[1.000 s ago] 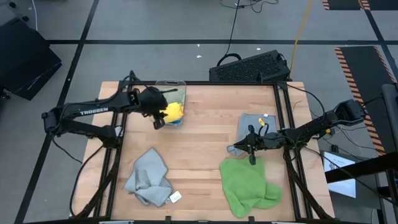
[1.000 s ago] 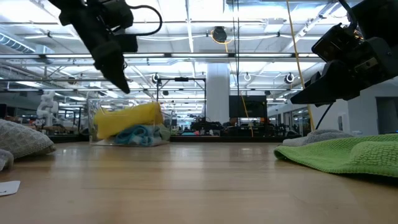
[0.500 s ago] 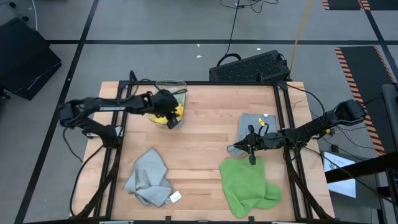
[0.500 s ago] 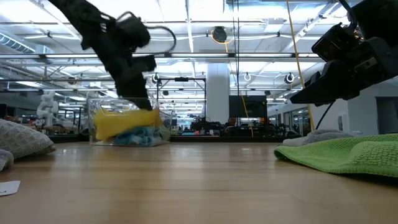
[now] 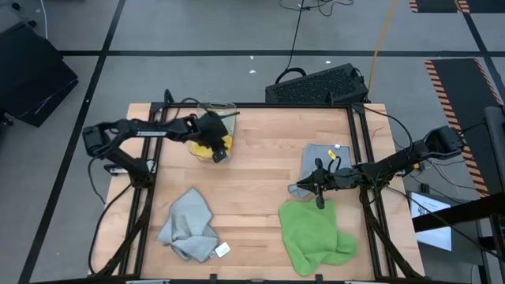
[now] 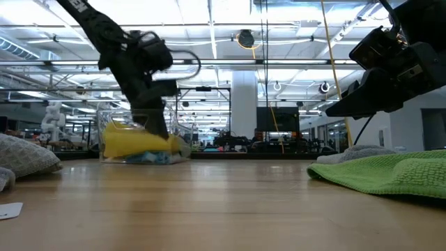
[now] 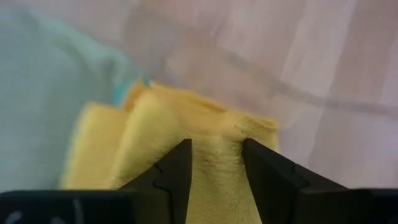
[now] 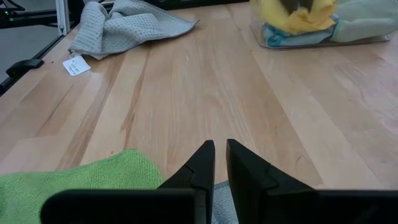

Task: Fold microfiber towels
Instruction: Fold the left gray microfiber cloth on the table

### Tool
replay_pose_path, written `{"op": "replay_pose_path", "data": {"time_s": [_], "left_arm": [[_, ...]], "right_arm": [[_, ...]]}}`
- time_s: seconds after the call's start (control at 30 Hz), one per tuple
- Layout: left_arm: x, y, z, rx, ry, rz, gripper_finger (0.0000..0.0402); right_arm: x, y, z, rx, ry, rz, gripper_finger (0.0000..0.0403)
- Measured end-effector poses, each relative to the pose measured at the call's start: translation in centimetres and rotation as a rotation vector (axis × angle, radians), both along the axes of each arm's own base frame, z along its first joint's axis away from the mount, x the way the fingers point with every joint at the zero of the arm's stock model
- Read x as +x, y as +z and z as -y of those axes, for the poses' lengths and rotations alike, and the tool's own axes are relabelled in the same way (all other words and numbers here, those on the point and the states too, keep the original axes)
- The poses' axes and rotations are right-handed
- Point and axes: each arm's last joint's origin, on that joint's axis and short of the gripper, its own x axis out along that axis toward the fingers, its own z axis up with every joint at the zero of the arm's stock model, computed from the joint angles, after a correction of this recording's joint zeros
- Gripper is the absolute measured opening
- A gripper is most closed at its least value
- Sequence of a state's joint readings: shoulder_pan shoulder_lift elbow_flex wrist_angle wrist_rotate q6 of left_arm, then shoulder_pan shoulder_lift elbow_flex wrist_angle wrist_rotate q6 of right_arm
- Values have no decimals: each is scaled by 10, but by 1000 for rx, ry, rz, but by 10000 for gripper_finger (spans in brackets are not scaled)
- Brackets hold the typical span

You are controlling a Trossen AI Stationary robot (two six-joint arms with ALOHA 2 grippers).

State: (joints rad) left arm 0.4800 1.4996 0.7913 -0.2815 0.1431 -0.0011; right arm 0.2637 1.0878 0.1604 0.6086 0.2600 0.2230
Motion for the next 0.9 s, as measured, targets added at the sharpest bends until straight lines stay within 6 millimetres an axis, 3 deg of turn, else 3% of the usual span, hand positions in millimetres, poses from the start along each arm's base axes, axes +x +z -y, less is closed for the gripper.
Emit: {"op": "replay_pose_path", "data": {"time_s": [0.27, 0.4, 0.7, 0.8, 0.9], "left_arm": [[-25, 40, 3, 79, 69, 47, 147], [-34, 33, -2, 72, 124, -51, 137], [-18, -3, -9, -11, 97, -138, 72], [-14, -1, -8, -23, 60, -99, 57], [-14, 22, -6, 3, 74, -64, 43]], "right_arm": [[0, 0, 0, -3, 1, 0, 36], [0, 0, 0, -7, 2, 0, 36], [0, 0, 0, -10, 2, -3, 36], [-1, -1, 0, -9, 0, -15, 36], [-1, -2, 1, -5, -2, -21, 36]]}}
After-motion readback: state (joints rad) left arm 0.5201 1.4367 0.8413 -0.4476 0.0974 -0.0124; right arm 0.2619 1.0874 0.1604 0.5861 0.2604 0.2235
